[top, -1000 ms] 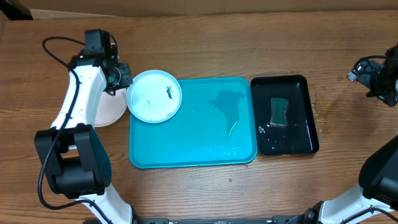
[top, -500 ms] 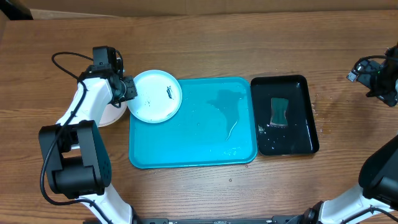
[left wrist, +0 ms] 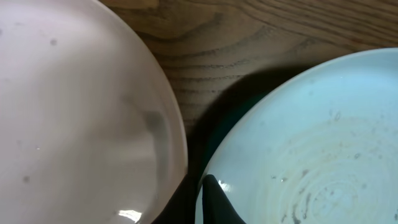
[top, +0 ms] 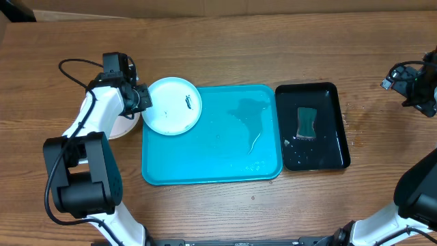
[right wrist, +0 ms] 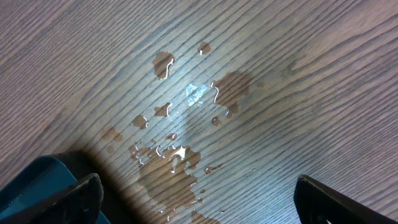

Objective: Clean dirty plates on tray and stack at the side
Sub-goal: 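Move the left gripper to the remaining white plate's left rim, then grip the white plate rim and slide it toward the tray center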

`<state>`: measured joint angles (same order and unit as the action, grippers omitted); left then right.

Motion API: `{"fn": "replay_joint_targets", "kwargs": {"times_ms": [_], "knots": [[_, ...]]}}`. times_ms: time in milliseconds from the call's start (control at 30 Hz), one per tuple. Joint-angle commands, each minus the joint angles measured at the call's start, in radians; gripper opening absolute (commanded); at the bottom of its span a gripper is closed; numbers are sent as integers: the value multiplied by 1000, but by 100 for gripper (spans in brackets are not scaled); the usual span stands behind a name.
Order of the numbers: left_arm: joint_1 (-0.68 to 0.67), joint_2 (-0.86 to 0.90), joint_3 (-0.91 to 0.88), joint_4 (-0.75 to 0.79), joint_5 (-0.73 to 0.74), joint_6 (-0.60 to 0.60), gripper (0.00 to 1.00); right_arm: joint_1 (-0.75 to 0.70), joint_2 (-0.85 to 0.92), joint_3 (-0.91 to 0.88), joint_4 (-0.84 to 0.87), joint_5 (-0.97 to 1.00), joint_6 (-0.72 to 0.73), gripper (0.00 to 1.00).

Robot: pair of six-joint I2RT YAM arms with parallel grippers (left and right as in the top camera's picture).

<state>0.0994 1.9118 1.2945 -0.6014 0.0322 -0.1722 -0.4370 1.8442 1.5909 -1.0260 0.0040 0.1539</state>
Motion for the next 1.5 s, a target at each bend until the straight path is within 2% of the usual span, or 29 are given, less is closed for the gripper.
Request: {"fn": "replay_joint_targets", "kwargs": {"times_ms": [0,233,600,667,833,1033,1133,1233,1367,1467], "knots": [[-18,-2,-10,-2,62,16,7,0,-4,3,3,2,3,100],[-37,-2,-10,-69,105,15,5,0,-4,3,3,2,3,100],[-104,-2,-10,-165,130,15,11,0,-4,3,3,2,3,100],[-118,-2,-10,-182,145,15,17,0,-4,3,3,2,3,100],[-138,-3,-9,-232,144,9,22,0,-4,3,3,2,3,100],[-136,-5,40,-274,140,-8,39,0,-4,3,3,2,3,100],[-137,-5,80,-299,111,-29,40,0,-4,3,3,2,3,100],[-137,-5,98,-299,42,-38,35,0,-4,3,3,2,3,100],[-137,-2,93,-295,-71,-38,35,0,-4,3,3,2,3,100],[-138,-2,68,-277,-88,-39,34,0,-4,3,3,2,3,100]]}}
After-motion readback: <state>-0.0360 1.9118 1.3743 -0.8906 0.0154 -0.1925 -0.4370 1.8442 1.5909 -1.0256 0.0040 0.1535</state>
